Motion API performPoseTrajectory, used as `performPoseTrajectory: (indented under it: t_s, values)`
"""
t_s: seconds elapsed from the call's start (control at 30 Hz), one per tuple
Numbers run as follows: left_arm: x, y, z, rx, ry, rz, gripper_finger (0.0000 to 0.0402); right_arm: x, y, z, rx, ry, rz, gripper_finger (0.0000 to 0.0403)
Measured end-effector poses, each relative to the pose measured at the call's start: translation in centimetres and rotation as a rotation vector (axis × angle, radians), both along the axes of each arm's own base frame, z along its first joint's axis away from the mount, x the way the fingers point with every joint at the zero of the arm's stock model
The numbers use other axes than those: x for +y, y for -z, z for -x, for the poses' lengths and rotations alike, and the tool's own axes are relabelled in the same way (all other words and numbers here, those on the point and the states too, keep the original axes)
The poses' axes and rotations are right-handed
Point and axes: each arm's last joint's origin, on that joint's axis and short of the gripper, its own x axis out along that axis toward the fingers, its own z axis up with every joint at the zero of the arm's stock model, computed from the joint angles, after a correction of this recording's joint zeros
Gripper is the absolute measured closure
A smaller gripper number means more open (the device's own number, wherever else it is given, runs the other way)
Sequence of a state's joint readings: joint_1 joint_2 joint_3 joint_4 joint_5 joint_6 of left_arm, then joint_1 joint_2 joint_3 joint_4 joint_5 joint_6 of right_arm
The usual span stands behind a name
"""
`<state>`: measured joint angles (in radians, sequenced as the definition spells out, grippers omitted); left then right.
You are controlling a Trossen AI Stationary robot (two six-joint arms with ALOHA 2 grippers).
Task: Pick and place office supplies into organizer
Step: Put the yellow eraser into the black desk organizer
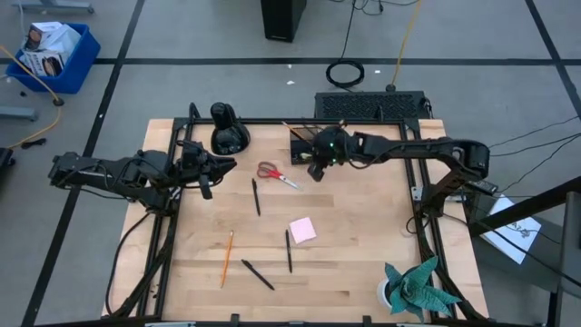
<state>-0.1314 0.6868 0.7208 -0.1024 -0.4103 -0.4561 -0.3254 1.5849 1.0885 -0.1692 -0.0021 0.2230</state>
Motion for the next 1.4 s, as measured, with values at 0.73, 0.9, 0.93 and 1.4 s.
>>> performPoseTrajectory:
  t_s: [0.73, 0.9, 0.93, 1.4]
  values:
    - [0.1, 0.0, 0.0, -0.008, -0.03, 0.022, 0.0334, -3.6, 4.4, -0.5, 0.032, 0.152, -0.188, 0.0385]
    - [0.0, 0.0, 0.0, -0.008, -0.02, 0.024, 0.0334, -3.9, 5.0, -1.0, 0.006, 0.181, -0.206, 0.0385]
    - [0.0, 0.0, 0.0, -0.008, -0.016, 0.024, 0.0334, -3.9, 5.1, -1.1, 0.0, 0.189, -0.212, 0.0385]
    - [0.0, 0.0, 0.0, -0.008, -0.012, 0.026, 0.0334, -5.2, 5.2, -1.0, -0.046, 0.251, -0.198, 0.0322]
